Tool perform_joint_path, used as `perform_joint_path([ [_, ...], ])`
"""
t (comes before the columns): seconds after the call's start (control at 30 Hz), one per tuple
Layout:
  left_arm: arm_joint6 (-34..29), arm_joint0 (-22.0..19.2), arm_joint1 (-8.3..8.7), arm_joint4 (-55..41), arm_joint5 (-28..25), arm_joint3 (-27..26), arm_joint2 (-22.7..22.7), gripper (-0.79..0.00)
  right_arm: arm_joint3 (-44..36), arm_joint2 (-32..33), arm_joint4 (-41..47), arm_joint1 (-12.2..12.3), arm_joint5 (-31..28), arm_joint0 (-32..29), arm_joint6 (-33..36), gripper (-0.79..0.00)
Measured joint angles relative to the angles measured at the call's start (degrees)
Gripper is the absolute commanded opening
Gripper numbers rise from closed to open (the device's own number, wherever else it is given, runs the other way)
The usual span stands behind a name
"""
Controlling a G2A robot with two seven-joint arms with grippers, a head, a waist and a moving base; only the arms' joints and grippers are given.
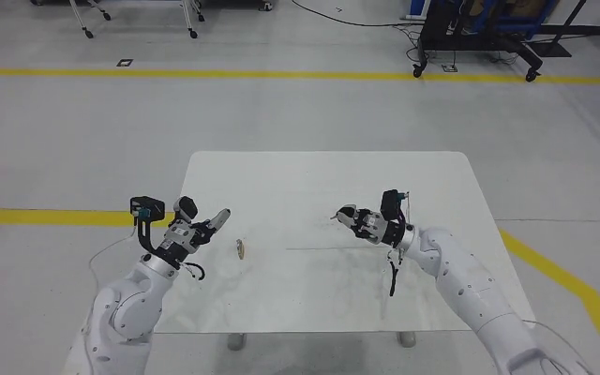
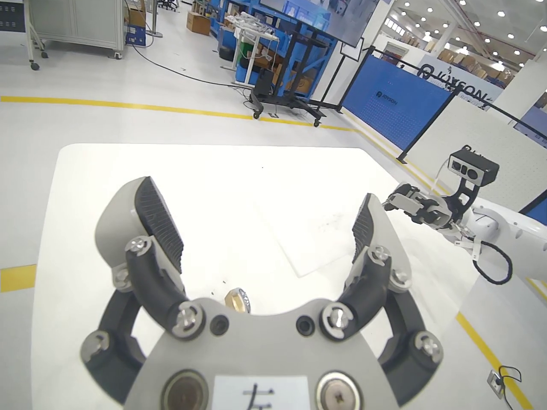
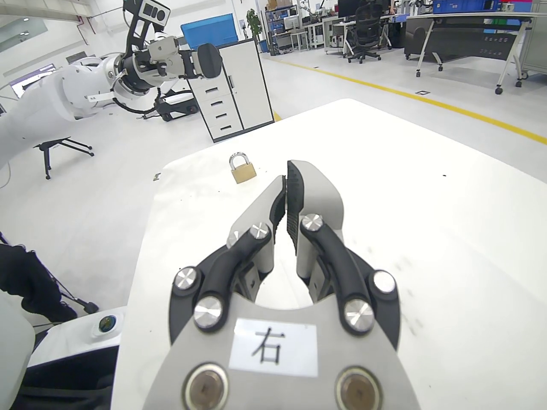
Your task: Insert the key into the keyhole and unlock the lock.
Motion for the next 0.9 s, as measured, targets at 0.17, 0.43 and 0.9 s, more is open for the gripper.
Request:
perform_joint_path([
  [0.17, -2.2, -0.6, -0.38, -6.5, -3.4, 0.5, 2.3, 0.000, -1.0, -0.9, 1.8, -0.3, 0.0, -0.8, -0.3, -0.785],
  [0.43, -28.1, -12.6, -0.99, -57.3, -3.9, 11.3, 11.6, 0.000, -1.0, -11.8, 24.8, -1.9, 0.0, 1.9, 4.3, -0.785],
  [0.9, -42.4, -31.5, -3.85, -70.3, -9.3, 36.4, 24.8, -0.237, -2.3, -21.0, 55.2, -0.8, 0.0, 6.0, 14.1, -0.785],
])
